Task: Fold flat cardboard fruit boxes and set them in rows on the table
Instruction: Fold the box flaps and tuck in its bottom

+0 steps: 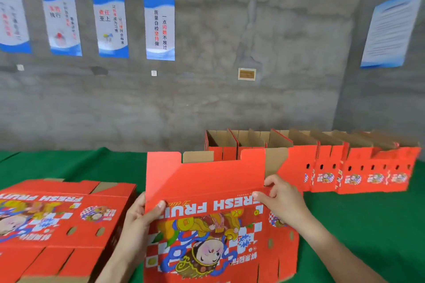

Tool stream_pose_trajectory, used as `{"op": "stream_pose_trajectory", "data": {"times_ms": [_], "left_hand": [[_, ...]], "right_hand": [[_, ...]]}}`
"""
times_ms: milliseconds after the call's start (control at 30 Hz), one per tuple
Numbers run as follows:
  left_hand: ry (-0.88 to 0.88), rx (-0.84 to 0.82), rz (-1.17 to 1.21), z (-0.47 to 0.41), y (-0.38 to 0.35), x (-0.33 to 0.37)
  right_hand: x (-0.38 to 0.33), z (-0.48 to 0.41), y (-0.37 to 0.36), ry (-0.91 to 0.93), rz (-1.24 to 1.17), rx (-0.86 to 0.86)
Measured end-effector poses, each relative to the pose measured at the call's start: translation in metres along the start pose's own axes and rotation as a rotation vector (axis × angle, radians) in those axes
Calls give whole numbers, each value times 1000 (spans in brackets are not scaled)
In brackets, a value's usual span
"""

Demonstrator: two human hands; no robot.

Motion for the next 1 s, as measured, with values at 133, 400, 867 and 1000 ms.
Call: {"op": "stream_pose_trajectory", "data": {"times_ms": [133, 400, 867, 1000], "left_hand": [[33, -1, 46, 3, -4, -2], [131, -75, 19, 6, -12, -2], [-27, 82, -89, -12, 6, 5], [279, -81, -32, -21, -1, -10]], "right_hand": [[-5, -2, 15, 140, 36, 134], [-1, -18, 24, 82, -174, 108], [-6, 6, -17, -31, -706, -257], [-3, 4, -19, -17, -731, -220]]}}
Point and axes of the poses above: each hand's wrist, its own z-axis away from the middle knuckle, its own y-axis out of the back of the hand, x = y × z, the point moved 8 cm from there along -z, towards the middle knuckle, and after that the axes turned 13 degrees about y, right-handed, at the moved point
